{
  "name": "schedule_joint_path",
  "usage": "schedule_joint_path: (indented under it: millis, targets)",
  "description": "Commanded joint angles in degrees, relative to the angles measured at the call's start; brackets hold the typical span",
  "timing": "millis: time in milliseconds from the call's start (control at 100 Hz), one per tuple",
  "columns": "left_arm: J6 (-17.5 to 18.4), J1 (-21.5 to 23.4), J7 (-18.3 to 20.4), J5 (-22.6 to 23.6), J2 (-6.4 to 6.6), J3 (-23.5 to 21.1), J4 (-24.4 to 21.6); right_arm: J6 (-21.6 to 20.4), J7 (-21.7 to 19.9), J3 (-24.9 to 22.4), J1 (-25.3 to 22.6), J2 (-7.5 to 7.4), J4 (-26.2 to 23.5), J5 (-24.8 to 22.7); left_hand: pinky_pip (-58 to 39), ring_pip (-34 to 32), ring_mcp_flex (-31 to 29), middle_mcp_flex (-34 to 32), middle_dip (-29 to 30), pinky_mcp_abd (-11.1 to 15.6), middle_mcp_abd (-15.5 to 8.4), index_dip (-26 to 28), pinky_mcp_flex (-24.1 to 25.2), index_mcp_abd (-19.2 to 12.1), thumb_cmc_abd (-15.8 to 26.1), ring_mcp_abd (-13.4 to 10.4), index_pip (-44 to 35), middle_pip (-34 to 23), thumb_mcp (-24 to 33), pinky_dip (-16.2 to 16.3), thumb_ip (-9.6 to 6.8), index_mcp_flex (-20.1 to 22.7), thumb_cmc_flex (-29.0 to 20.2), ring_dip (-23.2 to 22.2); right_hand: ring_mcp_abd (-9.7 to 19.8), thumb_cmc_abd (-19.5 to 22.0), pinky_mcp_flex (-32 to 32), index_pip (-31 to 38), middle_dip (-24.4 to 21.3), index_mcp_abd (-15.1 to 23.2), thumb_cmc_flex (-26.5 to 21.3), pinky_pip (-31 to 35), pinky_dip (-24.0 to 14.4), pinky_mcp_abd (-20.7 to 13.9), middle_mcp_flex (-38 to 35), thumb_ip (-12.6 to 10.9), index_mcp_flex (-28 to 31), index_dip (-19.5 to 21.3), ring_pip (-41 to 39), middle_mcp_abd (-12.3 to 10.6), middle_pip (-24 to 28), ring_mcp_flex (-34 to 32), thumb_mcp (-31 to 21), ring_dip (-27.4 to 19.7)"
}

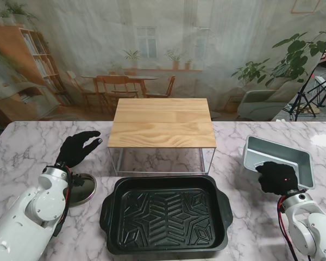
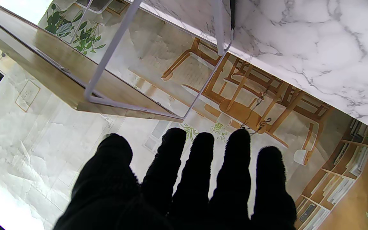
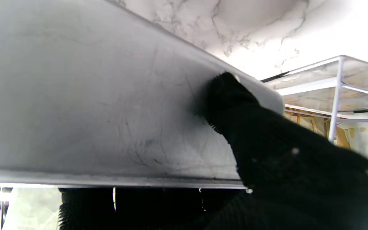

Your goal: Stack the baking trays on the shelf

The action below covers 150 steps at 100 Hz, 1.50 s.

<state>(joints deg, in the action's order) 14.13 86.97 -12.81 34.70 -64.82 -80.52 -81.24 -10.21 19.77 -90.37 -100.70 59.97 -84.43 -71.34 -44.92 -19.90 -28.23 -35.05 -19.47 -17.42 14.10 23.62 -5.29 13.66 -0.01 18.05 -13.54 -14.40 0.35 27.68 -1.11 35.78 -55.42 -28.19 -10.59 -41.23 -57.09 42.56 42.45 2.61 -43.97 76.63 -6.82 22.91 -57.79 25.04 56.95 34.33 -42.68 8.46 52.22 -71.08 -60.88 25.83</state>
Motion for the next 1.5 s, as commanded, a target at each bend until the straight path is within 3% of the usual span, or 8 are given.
schedule_joint_path:
  millis: [0, 320, 720, 1140, 1490]
  targets:
    - [0.1, -0.1, 0.4, 0.0, -0.19, 0.2, 0.2, -0.8, 0.5, -1.1, -1.5, -0.37, -2.9, -0.7, -0.6, -1.3, 0.4, 0.7, -0.5, 1.7, -0.7, -0.6, 0.7, -0.9, 2.9, 0.2, 0.5, -0.8, -1.4, -0.4, 0.61, -2.0, -2.1, -0.5, 1.9, 9.6, -3.1, 12.0, 0.9, 7.6, -11.2, 9.2, -3.8, 1.1, -1.2, -7.7, 12.2, 3.8, -13.4, 0.6, 2.7, -4.0, -14.0, 3.6]
    - [0.2, -0.1, 0.4, 0.0, -0.21, 0.0, 0.1, -7.6, -2.7, -7.3, -10.1, 0.35, -14.9, -0.5, -0.5, -1.3, 0.4, 0.7, -0.5, 1.7, -0.7, -0.6, 0.7, -0.9, 2.9, 0.2, 0.4, -0.9, -1.4, -0.4, 0.64, -2.0, -2.0, -0.4, 2.0, 9.6, -3.0, 11.8, 0.8, 7.3, -11.3, 9.3, -4.0, 1.1, -1.2, -7.5, 12.4, 4.0, -13.6, 0.6, 2.7, -3.9, -13.6, 3.2]
    - [0.5, 0.2, -0.1, -0.2, -0.31, -0.4, 0.0, -12.7, -4.7, -12.6, -19.9, 1.23, -26.9, -0.6, -0.4, -1.3, 0.4, 0.6, -0.5, 1.8, -0.7, -0.6, 0.7, -0.9, 3.0, 0.2, 0.3, -0.9, -1.4, -0.3, 0.64, -1.9, -2.0, -0.4, 1.8, 9.3, -3.0, 11.5, 0.8, 6.8, -11.7, 9.0, -4.0, 1.3, -1.3, -7.5, 12.7, 4.1, -13.7, 0.9, 2.5, -3.9, -13.3, 3.0]
    - [0.5, 0.0, -0.2, 0.3, -0.26, -0.2, 0.3, -12.8, -5.4, -12.7, -28.5, 1.74, -34.6, -1.7, -0.4, -1.4, 0.4, 0.7, -0.5, 1.8, -0.8, -0.6, 0.6, -1.0, 3.0, 0.2, 0.3, -0.9, -1.4, -0.3, 0.63, -1.9, -2.1, -0.5, 1.6, 9.0, -3.0, 11.2, 0.9, 6.3, -12.2, 9.0, -4.1, 1.5, -1.5, -7.3, 13.0, 4.2, -13.9, 1.3, 2.3, -3.8, -13.1, 2.9]
    - [0.8, 0.0, -0.7, 0.5, -0.31, -0.4, 0.4, -13.8, -9.3, -9.4, -30.8, 1.31, -39.6, -3.0, -0.5, -1.4, 0.4, 0.7, -0.5, 1.9, -0.8, -0.7, 0.7, -1.1, 3.0, 0.2, 0.4, -0.9, -1.4, -0.3, 0.65, -2.3, -2.0, -0.5, 1.7, 9.0, -3.0, 10.9, 1.0, 6.0, -12.4, 9.2, -4.3, 1.3, -1.5, -7.3, 13.0, 4.3, -14.0, 1.3, 2.2, -3.8, -12.7, 2.9]
